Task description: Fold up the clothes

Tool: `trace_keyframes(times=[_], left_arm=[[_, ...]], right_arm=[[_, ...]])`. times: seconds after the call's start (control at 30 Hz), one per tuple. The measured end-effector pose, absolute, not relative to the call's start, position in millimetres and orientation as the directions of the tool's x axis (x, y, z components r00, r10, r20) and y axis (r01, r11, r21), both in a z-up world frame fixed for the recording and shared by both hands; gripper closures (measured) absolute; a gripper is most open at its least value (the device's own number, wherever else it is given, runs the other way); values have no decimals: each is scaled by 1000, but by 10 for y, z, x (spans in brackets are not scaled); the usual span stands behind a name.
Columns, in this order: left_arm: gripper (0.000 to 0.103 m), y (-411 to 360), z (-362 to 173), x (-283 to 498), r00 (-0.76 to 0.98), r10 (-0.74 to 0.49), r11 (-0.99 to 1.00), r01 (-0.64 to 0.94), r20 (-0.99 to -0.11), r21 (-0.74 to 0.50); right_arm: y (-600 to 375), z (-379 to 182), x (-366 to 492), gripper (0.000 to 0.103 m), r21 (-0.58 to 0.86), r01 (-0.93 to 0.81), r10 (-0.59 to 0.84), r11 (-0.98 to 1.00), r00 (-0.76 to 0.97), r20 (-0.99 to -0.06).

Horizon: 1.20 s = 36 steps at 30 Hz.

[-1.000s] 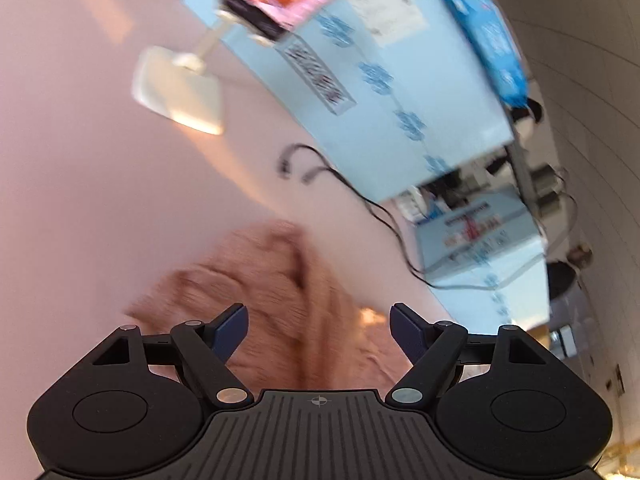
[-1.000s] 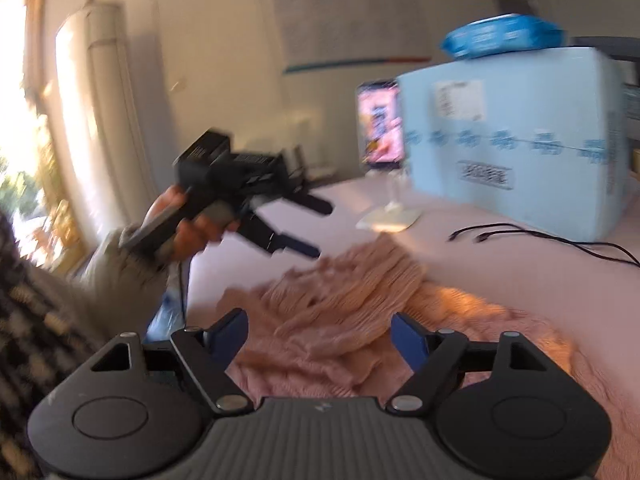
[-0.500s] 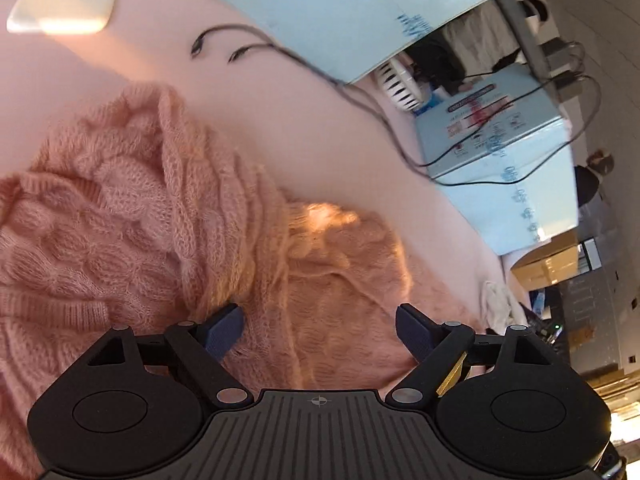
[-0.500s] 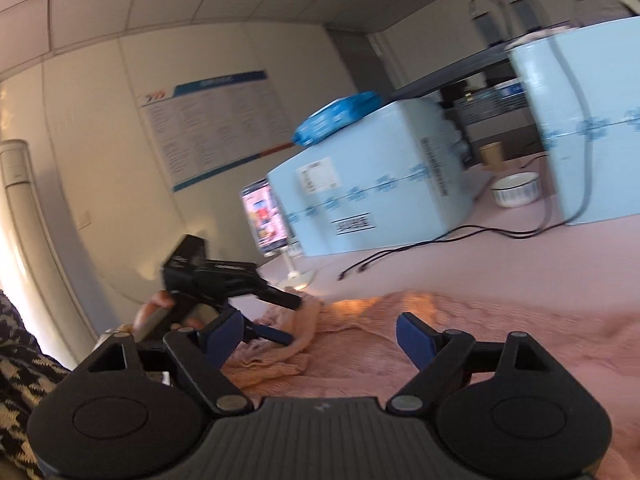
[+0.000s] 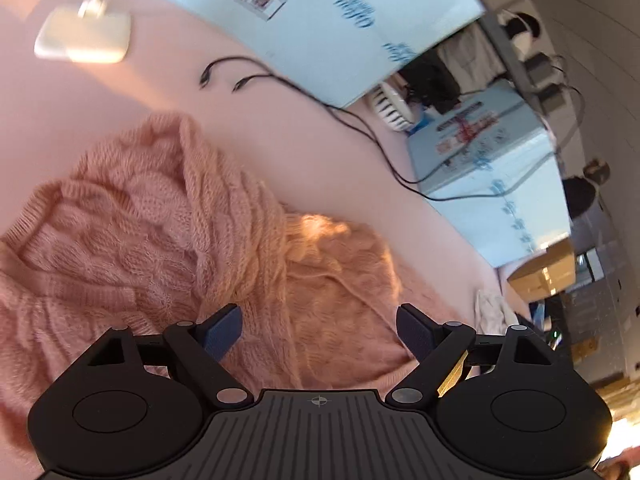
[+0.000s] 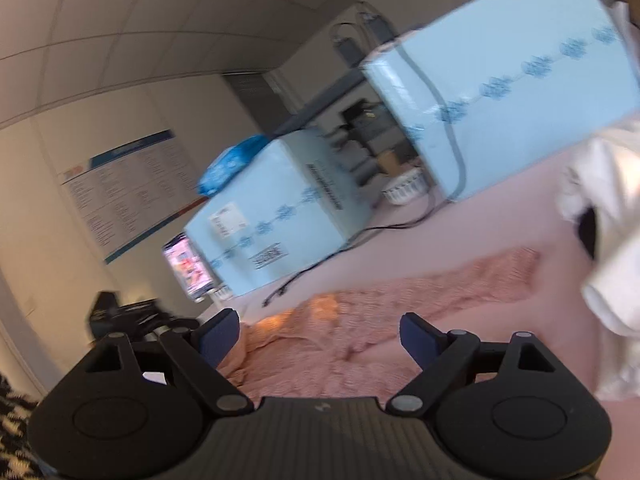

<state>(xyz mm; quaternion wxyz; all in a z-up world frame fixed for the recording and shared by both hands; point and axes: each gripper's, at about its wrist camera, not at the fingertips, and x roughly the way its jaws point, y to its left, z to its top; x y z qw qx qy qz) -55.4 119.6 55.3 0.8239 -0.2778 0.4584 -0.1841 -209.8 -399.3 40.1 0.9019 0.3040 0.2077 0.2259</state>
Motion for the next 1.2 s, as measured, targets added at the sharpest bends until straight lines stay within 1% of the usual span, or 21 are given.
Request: trace_keyframes(times=[0.1, 0.2, 0.3, 0.47, 0.53, 0.6, 0.73, 0.83, 0.9, 0.97, 1.03, 1.2], left_arm=[[16, 1227, 612, -738, 449, -520, 836, 96, -727, -540], [16, 1364, 647, -1018, 450, -483, 865, 109, -751, -490], [16, 1526, 637, -1295, 454, -483, 859, 79, -749, -506], [16, 1726, 503, -1744, 471, -523, 807, 4, -711, -591], [16, 1767, 437, -1832, 480, -531, 791, -13, -698, -611], [16, 1801, 365, -1854, 480, -536, 779, -35, -694, -626], [16, 1825, 225, -1741, 462, -532, 771, -80, -709, -632], [16, 1767, 261, -1682, 470, -503, 801, -62, -725, -596], [16, 1693, 269, -1636, 465, -478, 827, -48, -745, -560], [11, 1617, 267, -1599, 463, -459, 845, -34, -758, -533], [10, 1559, 269, -1568, 464, -443, 858, -29, -767, -513], [6, 1516, 258, -1514, 474, -431, 862, -34, -768, -505]], right_arm=[[-4102, 324, -2192, 14, 702, -255, 546, 665, 807, -224], [-4125, 279, -2270, 13, 720, -237, 549, 652, 803, -233], [-4093, 273, -2321, 13, 706, -211, 527, 676, 808, -264], [-4046, 240, -2361, 13, 710, -167, 515, 684, 800, -308], [-4020, 223, -2372, 13, 698, -123, 492, 705, 794, -356], [-3990, 196, -2360, 13, 670, -42, 440, 741, 783, -439], [-4031, 97, -2412, 13, 702, 22, 444, 712, 761, -474], [-4069, 71, -2487, 14, 709, 95, 426, 699, 741, -519], [-4052, 117, -2578, 14, 709, 100, 419, 698, 746, -518], [-4006, 133, -2625, 14, 690, 119, 408, 714, 730, -548], [-3954, 139, -2664, 14, 677, 118, 403, 726, 725, -559], [-3970, 132, -2687, 14, 689, 135, 410, 712, 717, -564]])
